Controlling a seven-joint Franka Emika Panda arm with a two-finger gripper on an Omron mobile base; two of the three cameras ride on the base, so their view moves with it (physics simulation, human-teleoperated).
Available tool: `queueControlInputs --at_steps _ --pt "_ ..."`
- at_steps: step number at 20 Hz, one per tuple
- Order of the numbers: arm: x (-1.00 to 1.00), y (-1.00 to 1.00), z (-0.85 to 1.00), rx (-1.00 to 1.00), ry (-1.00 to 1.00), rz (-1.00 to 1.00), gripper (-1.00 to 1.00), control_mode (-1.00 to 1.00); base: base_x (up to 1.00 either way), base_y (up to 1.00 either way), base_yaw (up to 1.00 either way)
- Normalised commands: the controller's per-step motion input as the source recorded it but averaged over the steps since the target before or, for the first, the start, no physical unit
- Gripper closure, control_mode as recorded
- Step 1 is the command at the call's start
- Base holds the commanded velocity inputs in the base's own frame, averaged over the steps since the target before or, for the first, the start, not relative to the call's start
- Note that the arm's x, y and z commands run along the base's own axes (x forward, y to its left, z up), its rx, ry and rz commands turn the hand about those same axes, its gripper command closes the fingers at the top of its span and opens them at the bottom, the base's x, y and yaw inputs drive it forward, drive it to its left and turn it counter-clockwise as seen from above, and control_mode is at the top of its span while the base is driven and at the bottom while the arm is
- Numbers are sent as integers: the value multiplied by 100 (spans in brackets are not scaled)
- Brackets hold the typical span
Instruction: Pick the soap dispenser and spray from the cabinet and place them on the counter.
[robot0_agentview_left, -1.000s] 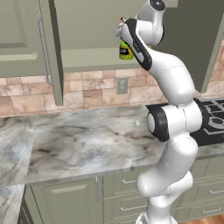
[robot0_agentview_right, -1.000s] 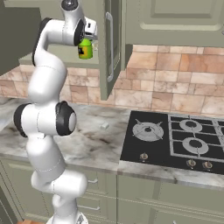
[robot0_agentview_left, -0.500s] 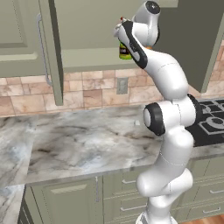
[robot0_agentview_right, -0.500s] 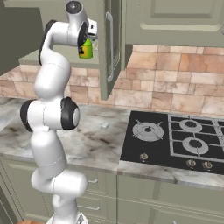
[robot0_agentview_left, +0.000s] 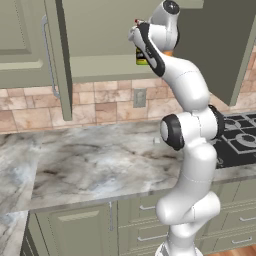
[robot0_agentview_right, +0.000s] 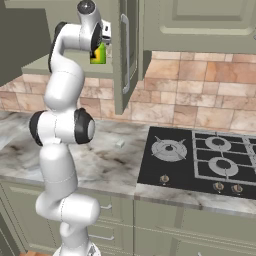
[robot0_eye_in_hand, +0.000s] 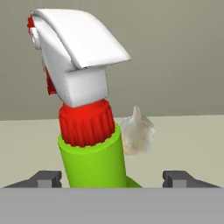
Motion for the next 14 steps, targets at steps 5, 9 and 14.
queueControlInputs --at_steps 5,9,14 --pt "-1 0 0 0 0 0 100 -100 0 0 0" --pt "-13 -4 0 0 -4 0 100 -100 0 0 0" --pt "-57 -2 1 0 -11 0 100 -100 0 0 0"
